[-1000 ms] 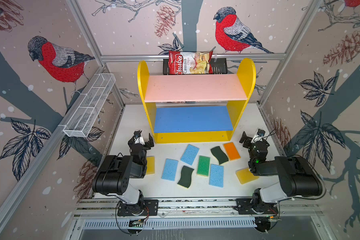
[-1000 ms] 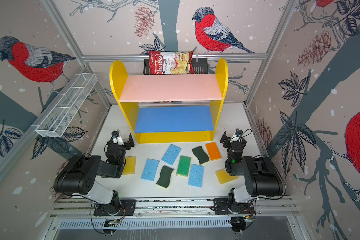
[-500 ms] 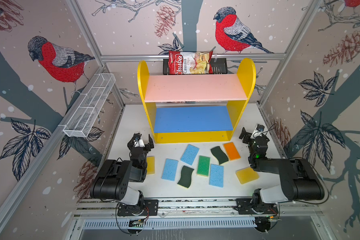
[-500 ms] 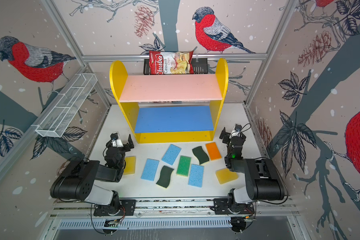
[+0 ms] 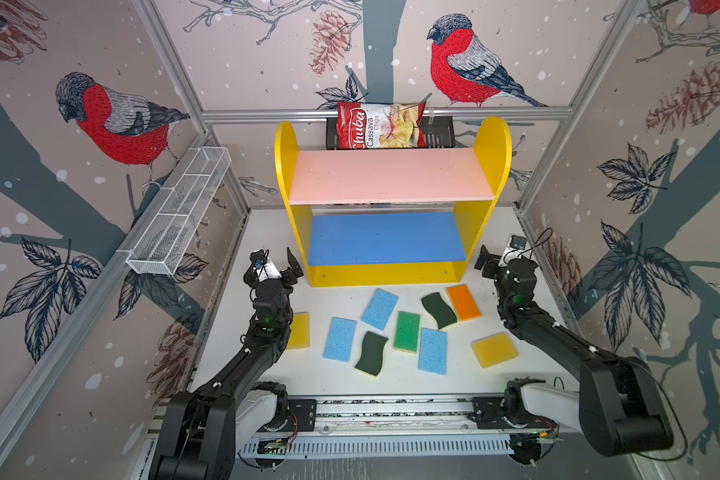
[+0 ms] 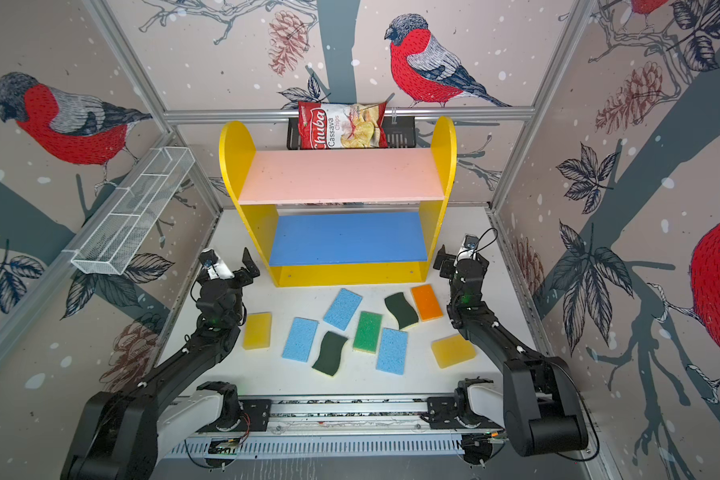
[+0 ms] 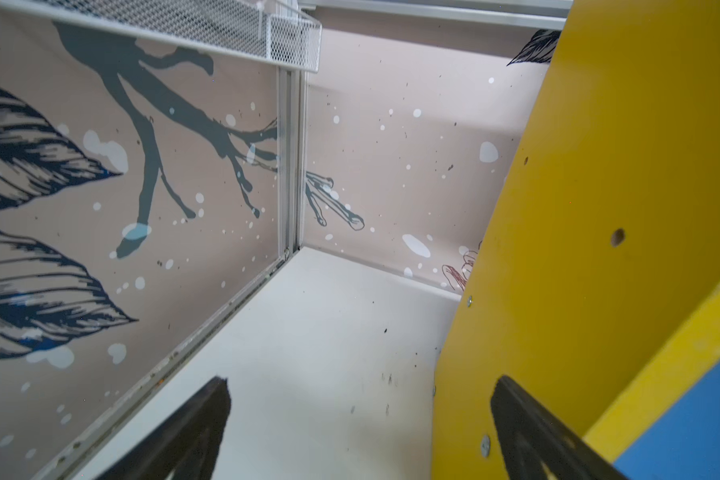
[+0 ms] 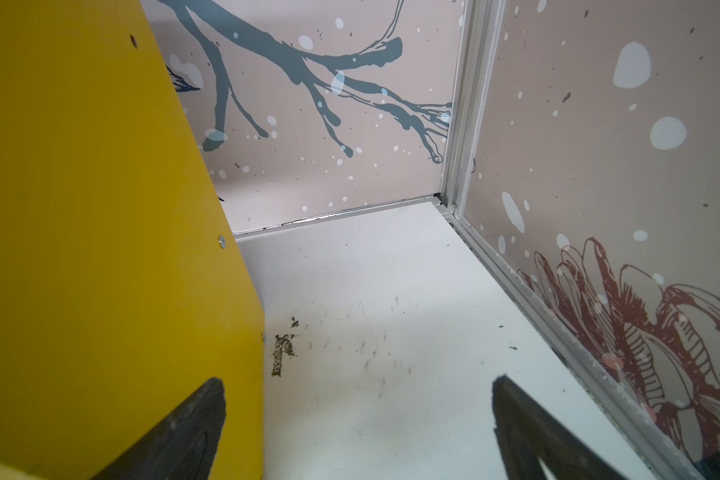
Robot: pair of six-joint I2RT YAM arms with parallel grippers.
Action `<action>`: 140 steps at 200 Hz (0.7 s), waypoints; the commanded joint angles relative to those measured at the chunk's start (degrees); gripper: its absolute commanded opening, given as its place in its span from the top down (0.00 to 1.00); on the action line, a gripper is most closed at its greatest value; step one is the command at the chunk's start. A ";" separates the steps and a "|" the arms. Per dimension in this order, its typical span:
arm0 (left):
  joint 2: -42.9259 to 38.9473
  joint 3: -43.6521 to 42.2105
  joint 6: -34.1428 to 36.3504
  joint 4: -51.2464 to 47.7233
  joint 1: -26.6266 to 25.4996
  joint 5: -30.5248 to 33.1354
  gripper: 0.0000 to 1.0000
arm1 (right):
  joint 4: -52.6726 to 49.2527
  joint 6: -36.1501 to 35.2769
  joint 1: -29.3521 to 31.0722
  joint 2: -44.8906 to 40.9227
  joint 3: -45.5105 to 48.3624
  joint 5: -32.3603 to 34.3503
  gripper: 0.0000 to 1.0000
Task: Place and organize the cleaning sponges onto the shelf
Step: 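Raise both arms and move the right gripper toward the plain yellow foam sponge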
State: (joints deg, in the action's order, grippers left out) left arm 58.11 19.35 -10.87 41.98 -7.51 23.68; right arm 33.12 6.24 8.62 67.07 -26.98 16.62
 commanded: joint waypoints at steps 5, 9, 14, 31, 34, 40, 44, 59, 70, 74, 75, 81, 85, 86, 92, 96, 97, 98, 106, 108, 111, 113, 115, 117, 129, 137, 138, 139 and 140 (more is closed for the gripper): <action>-3.55 1.61 -9.06 -11.39 -0.05 -2.94 0.02 | -8.20 6.56 0.18 -4.30 -0.65 2.75 0.00; -4.10 1.80 -9.83 -12.59 0.00 -3.60 0.02 | -9.46 7.19 0.17 -4.97 -0.78 2.92 0.00; -4.63 2.08 -10.91 -13.90 -0.04 -4.36 0.02 | -11.17 8.16 0.24 -5.70 -1.18 3.15 0.01; -6.60 3.72 -15.96 -21.71 -0.07 -3.97 0.03 | -17.32 11.32 0.77 -7.82 -2.54 3.87 0.00; -6.73 4.04 -17.02 -23.57 -0.04 -3.68 0.04 | -18.47 12.04 0.82 -8.24 -2.81 4.11 0.00; -7.06 4.76 -19.19 -27.08 -0.03 -2.79 0.05 | -21.14 13.87 1.19 -9.01 -3.42 4.98 0.00; -7.20 5.49 -20.51 -29.43 -0.05 -2.44 0.06 | -22.90 15.31 1.38 -9.56 -3.86 5.66 0.00; -7.48 7.72 -23.20 -36.22 -0.04 -2.92 0.09 | -29.41 19.13 1.74 -11.51 -5.36 6.22 0.00; -7.48 8.84 -24.46 -40.13 -0.13 -3.86 0.10 | -33.49 20.79 1.99 -12.74 -6.33 7.30 0.00; -7.48 9.15 -24.73 -41.06 -0.14 -4.43 0.11 | -34.97 21.27 2.02 -13.16 -6.65 7.75 0.00; -7.48 9.18 -24.77 -41.34 -0.14 -4.56 0.11 | -35.45 21.40 2.06 -13.22 -6.75 7.83 0.00; -7.56 9.46 -25.18 -42.52 -0.14 -5.47 0.11 | -37.73 22.01 2.19 -13.64 -7.34 8.19 0.01; -7.57 9.58 -25.54 -43.14 -0.14 -6.03 0.11 | -39.19 22.37 2.31 -13.90 -7.72 8.43 0.00; -7.57 9.61 -25.66 -43.26 -0.14 -6.24 0.11 | -39.54 22.52 2.34 -13.94 -7.81 8.52 0.01; -7.57 9.52 -26.46 -43.83 -0.18 -7.24 0.12 | -41.62 23.41 2.41 -14.20 -8.35 8.97 0.00; -7.65 9.43 -26.92 -44.07 -0.22 -8.03 0.12 | -43.05 24.33 2.44 -14.31 -8.71 9.35 0.00; -7.65 9.41 -27.05 -44.12 -0.23 -8.25 0.12 | -43.49 24.60 2.45 -14.32 -8.79 9.33 0.00; -7.66 9.44 -27.16 -44.12 -0.23 -8.45 0.12 | -43.84 24.83 2.45 -14.33 -8.84 9.36 0.00; -7.57 9.32 -27.64 -44.12 -0.23 -10.12 0.12 | -46.58 26.77 2.40 -14.50 -9.47 9.27 0.00; -7.57 9.35 -27.63 -44.10 -0.23 -10.51 0.12 | -47.17 27.15 2.42 -14.51 -9.60 9.12 0.00; -7.58 9.38 -27.67 -44.17 -0.34 -11.05 0.13 | -48.14 27.84 2.45 -14.57 -9.85 8.83 0.01; -7.51 9.45 -27.63 -44.22 -0.34 -11.32 0.13 | -48.66 28.30 2.45 -14.68 -9.93 8.66 0.00; -7.49 9.47 -27.67 -44.38 -0.43 -11.41 0.13 | -49.22 28.65 2.45 -14.68 -10.06 8.38 0.01; -7.48 9.56 -27.63 -44.53 -0.48 -11.54 0.13 | -49.76 29.03 2.45 -14.73 -10.16 8.17 0.01; -7.39 10.37 -27.45 -46.20 -0.97 -11.52 0.13 | -53.59 31.88 2.57 -15.39 -11.04 7.59 0.00; -7.37 10.93 -27.07 -47.60 -1.38 -11.03 0.13 | -56.27 33.99 2.56 -16.08 -11.64 8.40 0.00; -7.43 10.95 -27.04 -47.78 -1.46 -10.94 0.13 | -56.52 34.22 2.59 -16.18 -11.67 8.54 0.00; -7.41 11.05 -27.02 -47.95 -1.50 -10.85 0.13 | -56.86 34.43 2.61 -16.27 -11.72 8.62 0.00; -7.40 11.09 -26.97 -48.04 -1.52 -10.76 0.13 | -57.12 34.62 2.62 -16.40 -11.79 8.74 0.00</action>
State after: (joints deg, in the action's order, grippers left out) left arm 50.72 28.91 -37.45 -1.43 -8.25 14.46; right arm -13.02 32.91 11.05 52.16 -37.17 23.75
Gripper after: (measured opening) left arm 0.872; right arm 0.995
